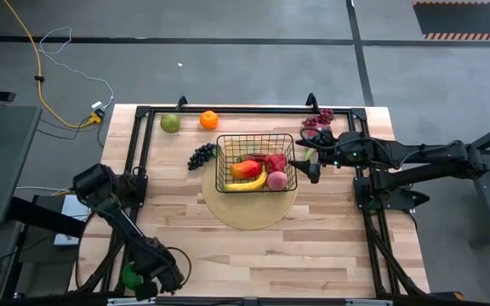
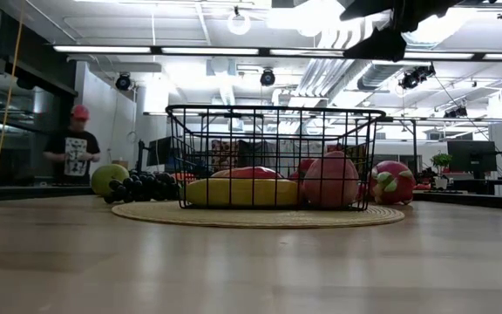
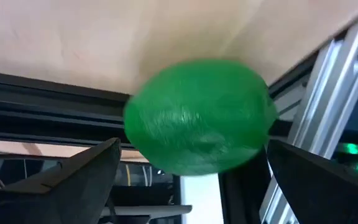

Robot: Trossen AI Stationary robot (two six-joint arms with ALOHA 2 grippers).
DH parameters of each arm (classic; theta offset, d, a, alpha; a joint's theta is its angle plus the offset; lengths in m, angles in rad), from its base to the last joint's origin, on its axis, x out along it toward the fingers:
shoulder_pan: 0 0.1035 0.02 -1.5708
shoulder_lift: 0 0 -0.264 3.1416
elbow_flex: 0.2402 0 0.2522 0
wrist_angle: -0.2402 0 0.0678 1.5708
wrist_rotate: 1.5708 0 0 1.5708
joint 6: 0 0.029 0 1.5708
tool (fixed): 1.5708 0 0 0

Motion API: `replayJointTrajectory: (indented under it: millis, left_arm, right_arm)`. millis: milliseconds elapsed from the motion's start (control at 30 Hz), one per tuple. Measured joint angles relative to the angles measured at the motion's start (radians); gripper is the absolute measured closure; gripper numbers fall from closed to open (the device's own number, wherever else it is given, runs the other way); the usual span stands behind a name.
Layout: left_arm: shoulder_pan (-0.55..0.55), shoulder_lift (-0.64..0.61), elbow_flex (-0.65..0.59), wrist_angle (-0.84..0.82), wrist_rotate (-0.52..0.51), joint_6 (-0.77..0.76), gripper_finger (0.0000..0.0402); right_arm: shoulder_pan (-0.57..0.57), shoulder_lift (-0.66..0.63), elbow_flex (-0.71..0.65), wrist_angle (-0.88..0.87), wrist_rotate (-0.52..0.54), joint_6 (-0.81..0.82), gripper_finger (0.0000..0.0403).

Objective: Build produce basket
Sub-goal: Put the green lemon into the wire basket

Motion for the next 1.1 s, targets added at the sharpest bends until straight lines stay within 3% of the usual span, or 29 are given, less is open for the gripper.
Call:
replayJointTrajectory:
  millis: [300, 800, 1100]
  left_arm:
    - [-0.017, 0.000, -0.007, 0.022, -0.035, 0.065, 0.0009]
    - [-0.023, -0.005, -0.098, 0.160, 0.017, 0.120, 0.0010]
    - [0.018, -0.002, -0.101, 0.148, 0.026, 0.242, 0.0064]
  right_arm:
    - [0.000, 0.000, 0.000, -0.008, 0.000, 0.000, 0.0015]
    - [0.000, 0.001, 0.000, -0.018, 0.001, 0.000, 0.0015]
    - [0.000, 0.002, 0.000, -0.040, 0.002, 0.000, 0.0015]
